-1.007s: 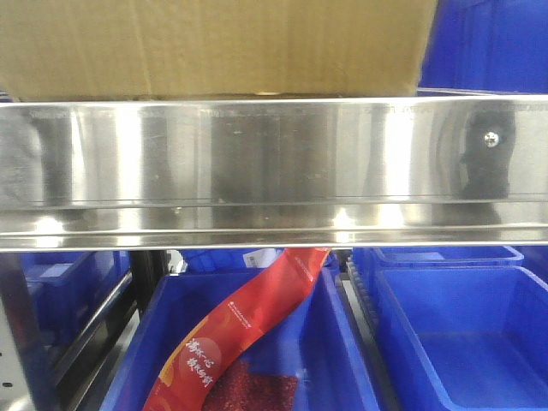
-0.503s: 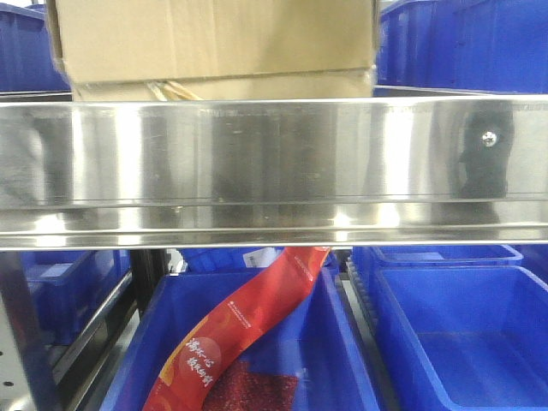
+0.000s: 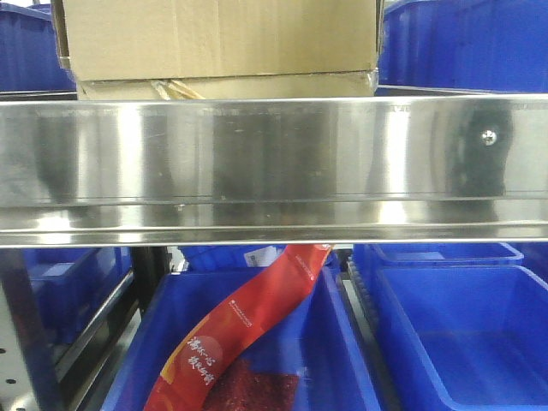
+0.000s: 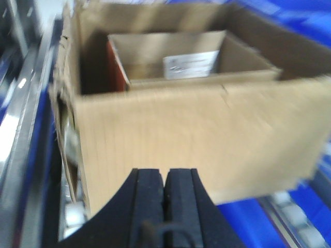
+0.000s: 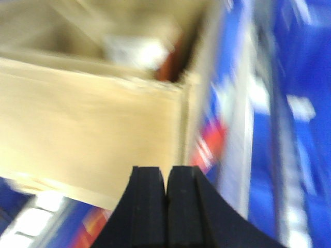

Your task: Stack two boxes on right shelf middle

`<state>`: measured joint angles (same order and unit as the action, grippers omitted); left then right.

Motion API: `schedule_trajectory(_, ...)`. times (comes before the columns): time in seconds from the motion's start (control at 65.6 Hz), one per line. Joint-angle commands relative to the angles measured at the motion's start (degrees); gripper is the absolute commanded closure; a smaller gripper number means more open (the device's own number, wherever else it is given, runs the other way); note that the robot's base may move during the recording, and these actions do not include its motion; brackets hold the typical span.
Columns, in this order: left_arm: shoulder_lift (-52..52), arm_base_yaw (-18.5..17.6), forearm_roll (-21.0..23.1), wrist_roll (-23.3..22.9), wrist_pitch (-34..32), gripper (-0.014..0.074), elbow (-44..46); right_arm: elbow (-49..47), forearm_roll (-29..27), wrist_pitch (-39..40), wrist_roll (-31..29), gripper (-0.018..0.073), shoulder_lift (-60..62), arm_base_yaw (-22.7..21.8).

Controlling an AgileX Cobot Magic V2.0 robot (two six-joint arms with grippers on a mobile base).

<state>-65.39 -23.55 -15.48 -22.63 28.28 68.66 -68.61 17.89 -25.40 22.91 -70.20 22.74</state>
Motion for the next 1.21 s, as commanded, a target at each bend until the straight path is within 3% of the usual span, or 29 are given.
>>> schedule_trajectory(0.0,5.32,1.06,0.79,-0.53,-7.43,0.0707,-6.78,7.02,0.83,7.09,0.32,0.0720,5.06,-0.39)
schedule_trajectory(0.183,18.08,6.26,2.47,-0.53,-16.20,0.0707,-21.58,23.29,0.83,18.78,2.08,0.0720,16.54,-0.39)
schedule_trajectory(0.366,29.65,8.88,2.36,-0.53,-16.83,0.0707,-29.72,30.18,0.83,19.26,2.08,0.0721,29.48,-0.23)
schedule_trajectory(0.656,39.30,8.94,2.36,-0.53,-17.32,0.0707,-30.45,30.36,0.83,22.14,2.08,0.0721,43.61,-0.23)
schedule_trajectory(0.992,40.73,8.94,2.36,-0.53,-17.32,0.0707,-30.45,30.49,0.83,21.68,2.08,0.0721,49.86,-0.23)
schedule_trajectory(1.068,40.73,8.94,2.36,-0.53,-17.32,0.0707,-30.45,32.05,-2.06,21.44,2.08,0.0721,51.09,-0.23)
schedule_trajectory(1.129,40.73,8.94,2.36,-0.53,-17.32,0.0707,-30.45,34.09,-4.34,20.98,-3.02,0.0721,52.10,-0.69)
schedule_trajectory(1.19,40.73,8.94,2.36,-0.53,-17.32,0.0707,-30.45,36.97,-7.83,20.23,-13.39,0.0721,53.33,-2.44)
